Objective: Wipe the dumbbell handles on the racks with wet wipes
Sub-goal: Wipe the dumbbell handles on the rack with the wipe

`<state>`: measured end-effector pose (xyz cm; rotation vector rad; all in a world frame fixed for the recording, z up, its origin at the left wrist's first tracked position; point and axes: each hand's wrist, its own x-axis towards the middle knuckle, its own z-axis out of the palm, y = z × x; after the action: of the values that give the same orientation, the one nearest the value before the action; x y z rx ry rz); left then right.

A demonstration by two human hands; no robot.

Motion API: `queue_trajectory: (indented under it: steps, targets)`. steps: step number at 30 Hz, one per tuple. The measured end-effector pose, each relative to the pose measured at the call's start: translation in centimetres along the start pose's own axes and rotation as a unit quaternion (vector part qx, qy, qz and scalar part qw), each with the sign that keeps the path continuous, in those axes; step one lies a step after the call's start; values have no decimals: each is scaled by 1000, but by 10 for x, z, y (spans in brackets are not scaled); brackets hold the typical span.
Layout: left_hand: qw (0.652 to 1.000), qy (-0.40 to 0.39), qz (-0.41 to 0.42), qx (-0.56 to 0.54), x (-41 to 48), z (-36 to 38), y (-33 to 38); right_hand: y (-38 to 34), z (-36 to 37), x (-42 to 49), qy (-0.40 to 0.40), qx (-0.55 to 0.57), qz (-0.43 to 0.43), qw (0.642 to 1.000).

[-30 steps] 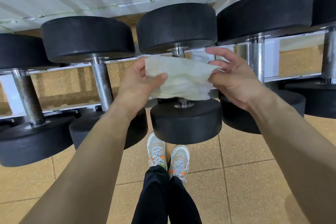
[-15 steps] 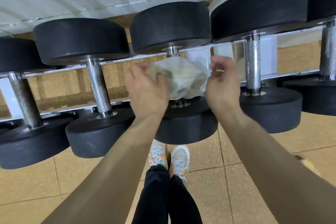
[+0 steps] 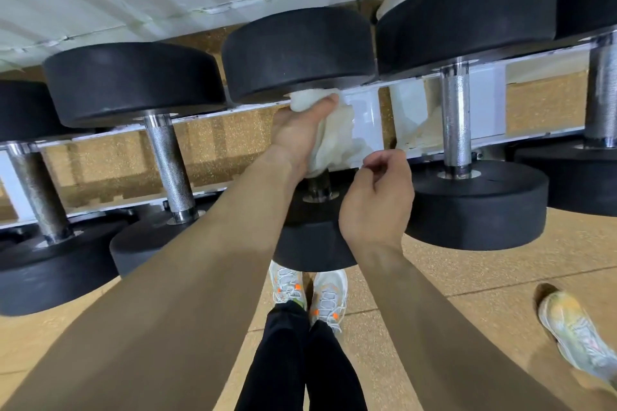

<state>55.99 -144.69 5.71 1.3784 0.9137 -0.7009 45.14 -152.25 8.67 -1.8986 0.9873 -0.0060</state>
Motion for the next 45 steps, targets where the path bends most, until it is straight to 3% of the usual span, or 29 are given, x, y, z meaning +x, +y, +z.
queue_trajectory:
  steps: [3, 7, 12, 14, 18, 21, 23, 26, 29, 32, 35, 37, 41, 45]
  targets:
    - [998, -62, -9, -23, -2, -11, -11, -2, 0, -1, -6, -7, 2, 1000]
    - [969, -221, -106, 27, -2, -31, -16, -5, -1, -2, -8, -22, 8, 1000]
    - [943, -273, -125, 142, 4, -41, -19, -9, -1, -3, -14, -36, 8, 999]
    - [957, -216, -91, 171, -3, -37, -27, -9, -1, -3, -16, -36, 13, 999]
    - [983, 26, -28, 180, -11, -6, -37, -11, 0, -3, -13, -39, 15, 999]
    - [981, 121, -44, 145, -6, 17, -30, -11, 0, -2, -12, -40, 17, 999]
    - [981, 150, -10, 122, 0, 25, -13, -11, 0, -2, -12, -39, 21, 999]
    - [991, 103, 26, 77, 7, 22, 11, -10, -1, -3, -11, -45, 20, 999]
    - [996, -56, -3, 71, 2, -5, 8, -10, 0, -2, -12, -46, 18, 999]
    - [965, -223, -95, 99, -2, -31, -12, -10, 0, -2, -11, -52, 16, 998]
    - [947, -254, -110, 163, 0, -38, -23, -10, 0, -1, -16, -52, 18, 998]
    - [956, -201, -88, 193, 0, -33, -27, -10, 0, -1, -18, -55, 26, 998]
    - [981, 48, -45, 185, -6, 1, -40, -10, -1, -1, -11, -53, 23, 998]
    - [985, 102, -40, 132, 1, 26, -16, -11, 2, -1, -6, -47, 26, 999]
